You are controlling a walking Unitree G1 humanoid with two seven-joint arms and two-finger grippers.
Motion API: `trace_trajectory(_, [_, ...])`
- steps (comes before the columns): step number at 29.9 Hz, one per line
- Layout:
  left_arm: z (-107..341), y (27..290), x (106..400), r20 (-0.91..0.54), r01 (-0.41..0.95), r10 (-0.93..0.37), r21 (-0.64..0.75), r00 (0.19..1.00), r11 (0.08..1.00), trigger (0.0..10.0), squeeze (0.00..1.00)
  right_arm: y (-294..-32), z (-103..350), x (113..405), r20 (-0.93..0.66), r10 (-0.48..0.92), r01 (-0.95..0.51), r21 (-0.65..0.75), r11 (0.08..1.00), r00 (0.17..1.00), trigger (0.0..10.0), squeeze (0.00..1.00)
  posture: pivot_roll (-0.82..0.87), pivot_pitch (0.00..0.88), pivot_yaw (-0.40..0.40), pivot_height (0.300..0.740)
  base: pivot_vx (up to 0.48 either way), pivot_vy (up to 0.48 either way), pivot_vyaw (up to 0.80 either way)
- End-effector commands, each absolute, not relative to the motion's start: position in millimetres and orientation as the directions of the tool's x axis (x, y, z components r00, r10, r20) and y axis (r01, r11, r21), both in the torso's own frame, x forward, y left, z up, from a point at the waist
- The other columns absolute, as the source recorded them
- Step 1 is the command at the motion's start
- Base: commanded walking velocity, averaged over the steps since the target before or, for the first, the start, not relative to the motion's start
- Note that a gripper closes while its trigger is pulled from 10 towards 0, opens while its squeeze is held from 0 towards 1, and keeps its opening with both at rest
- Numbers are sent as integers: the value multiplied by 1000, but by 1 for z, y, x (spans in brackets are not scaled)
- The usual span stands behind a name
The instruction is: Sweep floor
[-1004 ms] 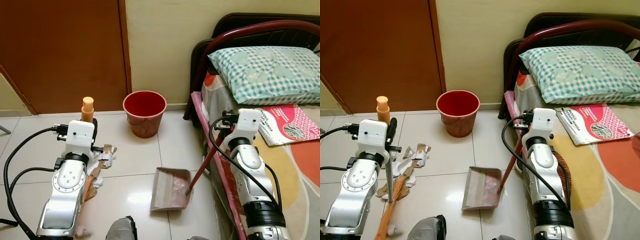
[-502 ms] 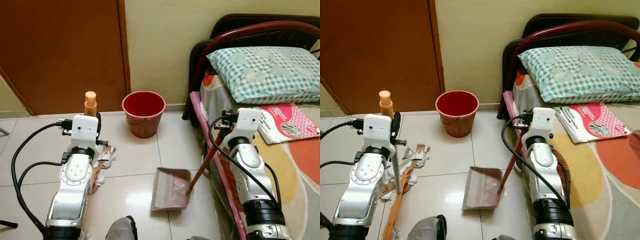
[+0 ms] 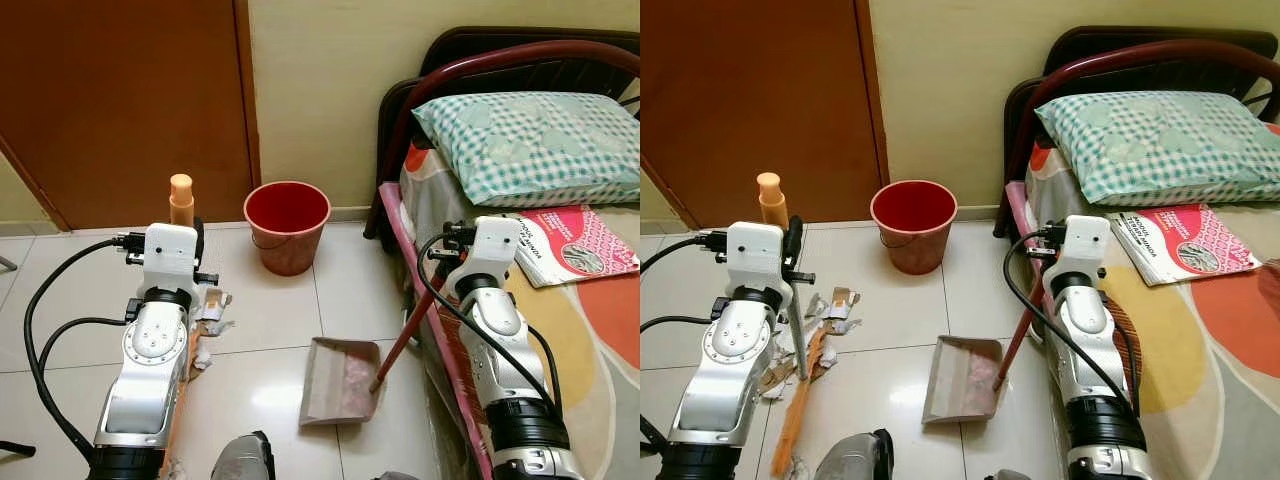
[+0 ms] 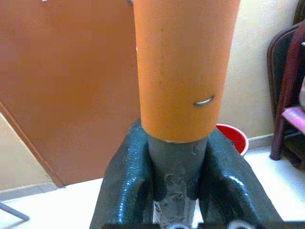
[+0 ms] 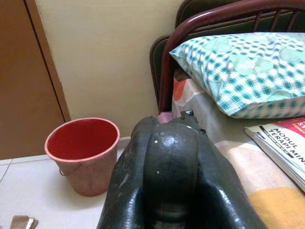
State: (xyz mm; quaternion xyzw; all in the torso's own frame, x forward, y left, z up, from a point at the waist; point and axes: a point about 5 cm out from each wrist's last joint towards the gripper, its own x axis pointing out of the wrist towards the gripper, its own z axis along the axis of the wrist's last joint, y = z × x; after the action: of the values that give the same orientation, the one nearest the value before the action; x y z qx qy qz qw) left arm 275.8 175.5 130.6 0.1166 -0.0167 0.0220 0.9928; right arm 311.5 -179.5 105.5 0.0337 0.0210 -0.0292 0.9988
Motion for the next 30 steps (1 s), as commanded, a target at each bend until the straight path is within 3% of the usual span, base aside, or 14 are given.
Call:
trace_trajectory(1, [142, 173, 279, 98, -44, 22, 225, 995, 973, 10000, 0, -182, 119, 317, 18, -62, 60, 91, 994, 998, 10000, 0, 9, 27, -47, 740, 0, 0, 0])
trace_trajectory(5, [141, 167, 282, 98, -19, -5, 247, 995, 969, 10000, 0, -181, 123, 319, 47, -36, 32, 84, 996, 998, 10000, 0, 8, 30, -51, 740, 0, 0, 0])
trace_trajectory(15, [126, 146, 276, 51, 84, -92, 143, 994, 986, 10000, 0, -189, 117, 307, 59, -20, 20, 12, 1000, 998, 10000, 0, 0, 51, -56, 740, 0, 0, 0])
trace_trajectory(30, [132, 158, 274, 112, 38, -58, 169, 992, 985, 10000, 0, -177, 95, 298, 9, 7, -7, -7, 1000, 1000, 10000, 0, 37, 0, -75, 740, 0, 0, 0])
